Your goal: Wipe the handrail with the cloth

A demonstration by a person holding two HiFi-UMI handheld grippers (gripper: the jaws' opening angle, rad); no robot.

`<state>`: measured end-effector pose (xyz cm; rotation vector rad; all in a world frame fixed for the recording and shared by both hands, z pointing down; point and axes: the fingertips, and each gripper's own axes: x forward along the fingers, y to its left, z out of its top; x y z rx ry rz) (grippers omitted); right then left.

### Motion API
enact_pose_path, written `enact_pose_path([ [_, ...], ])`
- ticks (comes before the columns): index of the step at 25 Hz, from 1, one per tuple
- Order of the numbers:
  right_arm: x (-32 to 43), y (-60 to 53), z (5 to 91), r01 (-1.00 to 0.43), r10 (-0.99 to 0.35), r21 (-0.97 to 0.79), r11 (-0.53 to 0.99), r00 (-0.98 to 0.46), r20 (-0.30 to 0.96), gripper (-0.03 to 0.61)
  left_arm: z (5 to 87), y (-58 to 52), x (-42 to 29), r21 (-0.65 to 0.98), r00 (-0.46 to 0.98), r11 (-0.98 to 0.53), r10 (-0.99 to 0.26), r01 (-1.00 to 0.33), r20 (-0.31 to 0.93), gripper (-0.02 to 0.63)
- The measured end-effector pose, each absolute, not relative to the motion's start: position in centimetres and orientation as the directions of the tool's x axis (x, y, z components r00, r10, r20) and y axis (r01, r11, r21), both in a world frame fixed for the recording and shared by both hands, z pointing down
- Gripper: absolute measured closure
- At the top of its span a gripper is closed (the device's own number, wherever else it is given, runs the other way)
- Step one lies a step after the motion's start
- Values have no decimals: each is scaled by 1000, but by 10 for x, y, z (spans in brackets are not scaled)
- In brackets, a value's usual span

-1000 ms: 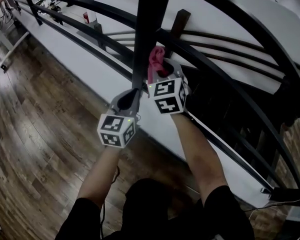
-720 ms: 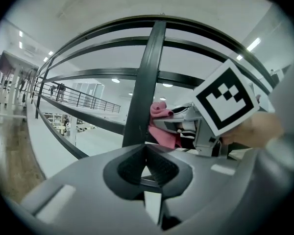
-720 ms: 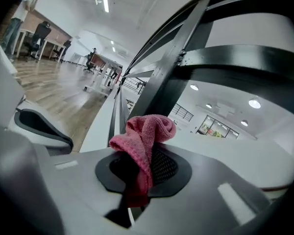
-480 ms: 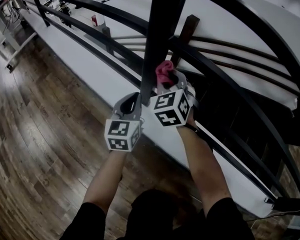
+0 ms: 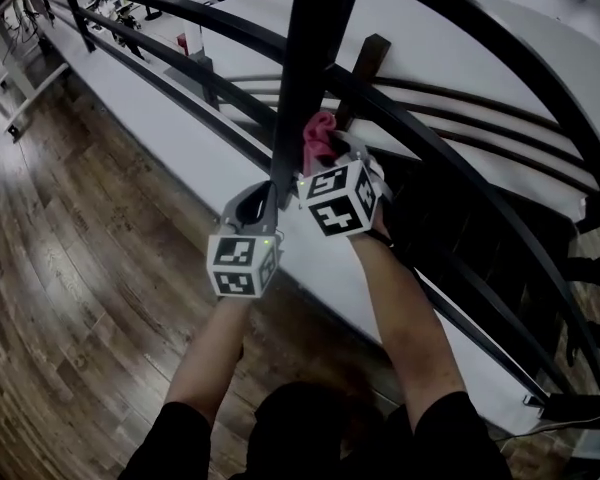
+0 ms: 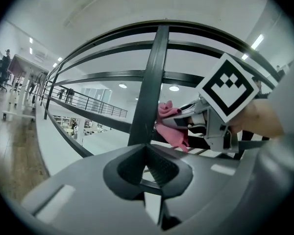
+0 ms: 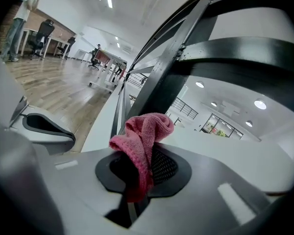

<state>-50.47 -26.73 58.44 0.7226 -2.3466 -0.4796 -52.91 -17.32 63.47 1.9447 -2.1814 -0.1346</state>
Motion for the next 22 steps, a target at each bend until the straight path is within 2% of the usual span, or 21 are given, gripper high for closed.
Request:
enact_pose_path([
  [12,-459,-269,584,-431,-607,434,791,-644,466,532,645,-171,-504,206,-87,112,-988,-972,127,615],
  [18,-432,-264,581,-410,-640,506,759,-613,463,532,633,-181,-483,202,-58,79,-993,-976,106,615],
  [22,-409,-260,581,-429,-648,496,755,-607,460,532,631,-184,-463,195,-31,51,-994,-979,103,615],
])
